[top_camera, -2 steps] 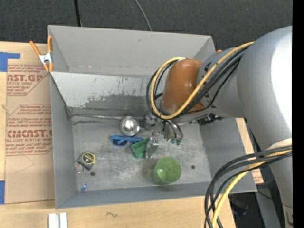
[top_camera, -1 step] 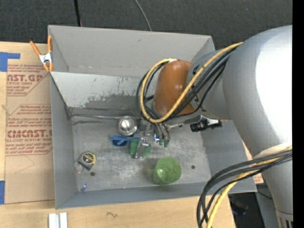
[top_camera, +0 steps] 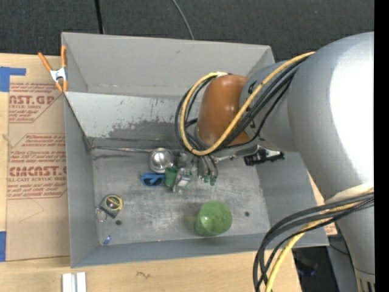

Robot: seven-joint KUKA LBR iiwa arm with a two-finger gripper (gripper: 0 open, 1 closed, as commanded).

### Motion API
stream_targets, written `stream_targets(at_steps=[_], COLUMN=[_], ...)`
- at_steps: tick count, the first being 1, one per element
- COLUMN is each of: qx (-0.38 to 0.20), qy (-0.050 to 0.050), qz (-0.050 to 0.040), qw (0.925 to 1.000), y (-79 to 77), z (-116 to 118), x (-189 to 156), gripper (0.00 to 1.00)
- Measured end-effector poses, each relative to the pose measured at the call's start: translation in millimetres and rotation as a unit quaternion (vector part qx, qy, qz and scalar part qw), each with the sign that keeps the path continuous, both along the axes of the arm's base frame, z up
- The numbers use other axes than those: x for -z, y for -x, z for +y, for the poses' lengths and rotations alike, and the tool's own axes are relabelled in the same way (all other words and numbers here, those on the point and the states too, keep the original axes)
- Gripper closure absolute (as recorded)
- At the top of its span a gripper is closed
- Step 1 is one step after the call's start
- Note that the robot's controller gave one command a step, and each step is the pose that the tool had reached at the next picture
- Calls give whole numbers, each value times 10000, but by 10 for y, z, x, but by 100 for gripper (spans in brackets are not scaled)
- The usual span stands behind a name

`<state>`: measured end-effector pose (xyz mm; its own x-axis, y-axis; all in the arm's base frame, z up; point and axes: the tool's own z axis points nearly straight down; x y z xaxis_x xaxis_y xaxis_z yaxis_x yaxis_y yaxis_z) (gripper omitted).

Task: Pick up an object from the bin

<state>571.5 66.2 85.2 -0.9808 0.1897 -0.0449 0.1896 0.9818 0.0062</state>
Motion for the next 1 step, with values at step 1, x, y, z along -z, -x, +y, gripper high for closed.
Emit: stream_targets(at_steps=[1], qx=[-7], qy=[-19], qz=[181], qw=[9998], y=[-23], z=[6], x=[-795], gripper=[100])
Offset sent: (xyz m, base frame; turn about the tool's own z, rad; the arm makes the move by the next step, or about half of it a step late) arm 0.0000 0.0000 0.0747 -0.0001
